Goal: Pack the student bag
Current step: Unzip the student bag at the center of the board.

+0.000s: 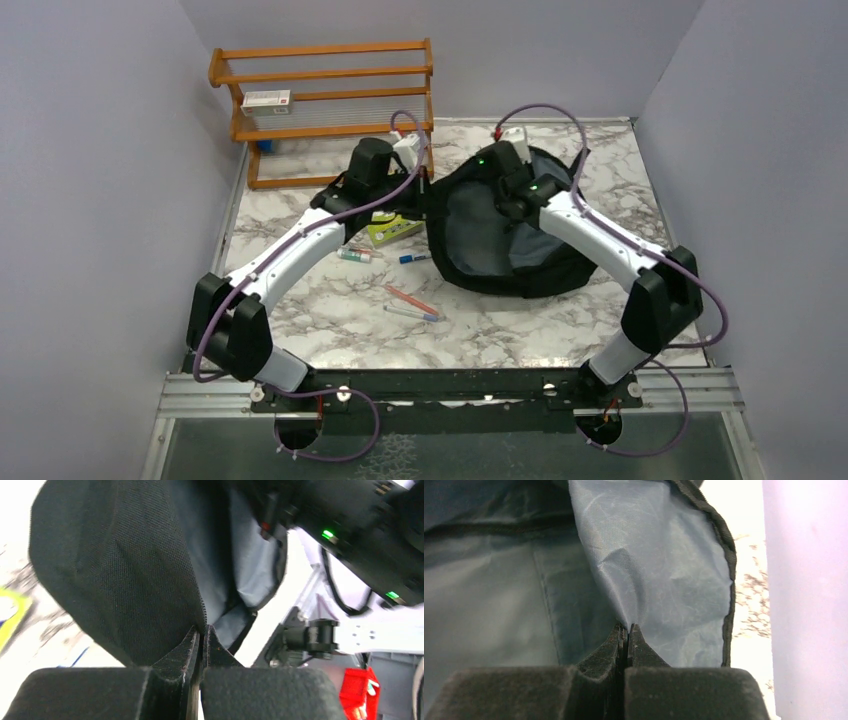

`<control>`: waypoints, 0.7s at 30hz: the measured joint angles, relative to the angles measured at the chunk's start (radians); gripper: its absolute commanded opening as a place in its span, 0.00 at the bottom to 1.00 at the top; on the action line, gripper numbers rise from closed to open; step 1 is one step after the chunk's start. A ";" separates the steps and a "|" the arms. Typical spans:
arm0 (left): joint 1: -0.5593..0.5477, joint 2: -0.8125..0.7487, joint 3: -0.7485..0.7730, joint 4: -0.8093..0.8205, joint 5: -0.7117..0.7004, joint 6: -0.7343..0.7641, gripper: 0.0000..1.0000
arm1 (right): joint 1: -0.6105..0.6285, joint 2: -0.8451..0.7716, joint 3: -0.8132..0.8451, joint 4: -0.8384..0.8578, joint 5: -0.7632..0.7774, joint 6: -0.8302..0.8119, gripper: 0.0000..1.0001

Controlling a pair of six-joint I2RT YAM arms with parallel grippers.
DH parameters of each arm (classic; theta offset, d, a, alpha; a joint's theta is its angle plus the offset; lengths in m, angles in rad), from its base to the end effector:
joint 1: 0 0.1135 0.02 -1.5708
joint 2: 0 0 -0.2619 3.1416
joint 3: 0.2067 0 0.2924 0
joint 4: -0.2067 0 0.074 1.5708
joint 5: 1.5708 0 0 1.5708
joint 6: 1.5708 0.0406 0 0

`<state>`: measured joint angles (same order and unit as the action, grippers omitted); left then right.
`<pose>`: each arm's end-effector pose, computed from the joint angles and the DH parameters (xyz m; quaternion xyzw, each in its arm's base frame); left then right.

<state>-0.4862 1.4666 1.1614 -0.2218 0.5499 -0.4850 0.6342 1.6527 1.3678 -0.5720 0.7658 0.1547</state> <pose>0.3239 -0.1952 0.2906 0.1359 0.8342 -0.4321 0.3145 0.3393 0.2147 0.2736 -0.0796 0.8753 -0.1986 0.4338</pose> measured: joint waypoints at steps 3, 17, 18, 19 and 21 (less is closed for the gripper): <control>-0.085 0.024 0.105 0.005 0.000 -0.023 0.00 | -0.071 -0.061 0.007 -0.009 0.025 -0.010 0.01; -0.378 0.264 0.271 0.023 -0.070 -0.102 0.00 | -0.339 -0.093 0.060 -0.090 0.013 -0.066 0.01; -0.383 0.261 0.247 0.039 -0.076 -0.107 0.00 | -0.348 -0.093 0.060 -0.097 -0.011 -0.062 0.01; -0.385 0.257 0.213 0.061 -0.083 -0.114 0.00 | -0.353 -0.093 0.051 -0.100 -0.037 -0.056 0.01; -0.385 0.256 0.128 0.105 -0.097 -0.131 0.00 | -0.354 -0.093 0.019 -0.105 -0.091 -0.041 0.01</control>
<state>-0.8707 1.7222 1.2896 -0.1173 0.4530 -0.6159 0.2798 1.5593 1.3872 -0.6765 0.6746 0.1139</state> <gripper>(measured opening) 0.011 0.016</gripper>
